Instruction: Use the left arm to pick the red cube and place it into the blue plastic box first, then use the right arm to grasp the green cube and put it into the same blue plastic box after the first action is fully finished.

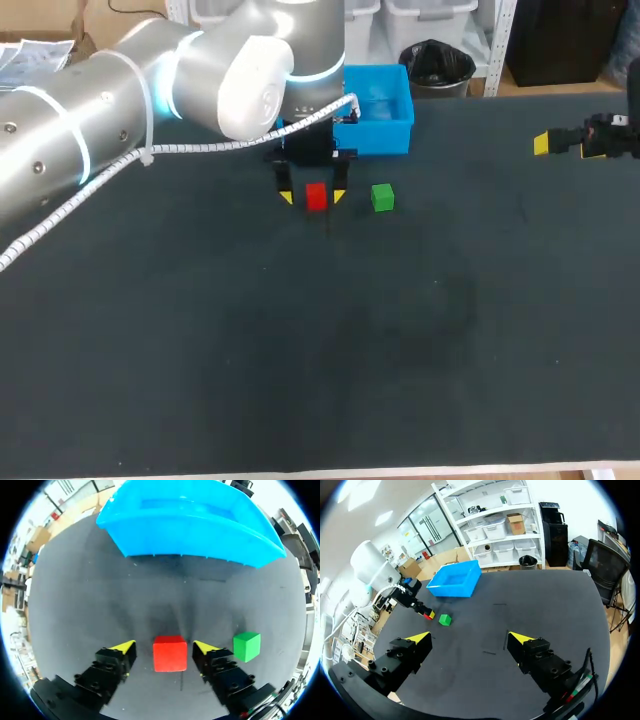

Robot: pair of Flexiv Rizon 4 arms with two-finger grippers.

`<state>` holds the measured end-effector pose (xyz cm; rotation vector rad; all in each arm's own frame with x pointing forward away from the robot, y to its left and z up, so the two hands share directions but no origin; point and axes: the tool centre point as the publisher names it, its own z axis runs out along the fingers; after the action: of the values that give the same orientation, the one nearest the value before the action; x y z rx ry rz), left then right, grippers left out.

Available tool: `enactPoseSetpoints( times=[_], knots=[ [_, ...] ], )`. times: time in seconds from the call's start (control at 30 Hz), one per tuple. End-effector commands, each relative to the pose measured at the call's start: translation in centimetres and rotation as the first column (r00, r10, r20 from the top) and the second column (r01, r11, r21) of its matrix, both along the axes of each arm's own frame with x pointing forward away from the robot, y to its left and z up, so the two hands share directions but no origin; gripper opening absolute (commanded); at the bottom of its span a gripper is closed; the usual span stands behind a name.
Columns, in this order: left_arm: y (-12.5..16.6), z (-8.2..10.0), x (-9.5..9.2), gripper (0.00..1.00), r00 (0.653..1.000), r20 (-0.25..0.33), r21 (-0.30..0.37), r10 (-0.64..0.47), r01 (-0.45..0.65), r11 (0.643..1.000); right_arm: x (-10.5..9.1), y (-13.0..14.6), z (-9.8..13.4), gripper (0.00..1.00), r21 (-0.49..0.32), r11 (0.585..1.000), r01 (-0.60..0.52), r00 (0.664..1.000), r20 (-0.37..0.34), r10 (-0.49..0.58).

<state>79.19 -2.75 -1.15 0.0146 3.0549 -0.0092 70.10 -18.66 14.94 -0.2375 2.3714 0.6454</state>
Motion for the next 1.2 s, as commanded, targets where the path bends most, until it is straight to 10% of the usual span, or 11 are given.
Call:
enactPoseSetpoints(
  times=[0.03, 0.43, 1.2],
  knots=[
    [-0.2, -0.2, 0.6, 0.00, 1.000, -0.014, 0.002, -0.003, 0.003, 1.000, 0.0, 0.0, 0.0, 1.00, 0.000, 1.000, 0.000, 1.000, 0.000, 0.000],
    [0.0, 1.4, 0.0, 0.00, 1.000, 0.003, -0.008, -0.012, 0.012, 1.000, 0.0, 0.0, 0.0, 1.00, 0.000, 1.000, 0.000, 1.000, 0.000, 0.000],
    [-0.5, 12.3, 2.9, 0.00, 0.975, 0.215, -0.084, -0.061, 0.081, 0.993, 0.0, 0.0, 0.0, 1.00, 0.000, 1.000, 0.000, 1.000, 0.000, 0.000]
  ],
)
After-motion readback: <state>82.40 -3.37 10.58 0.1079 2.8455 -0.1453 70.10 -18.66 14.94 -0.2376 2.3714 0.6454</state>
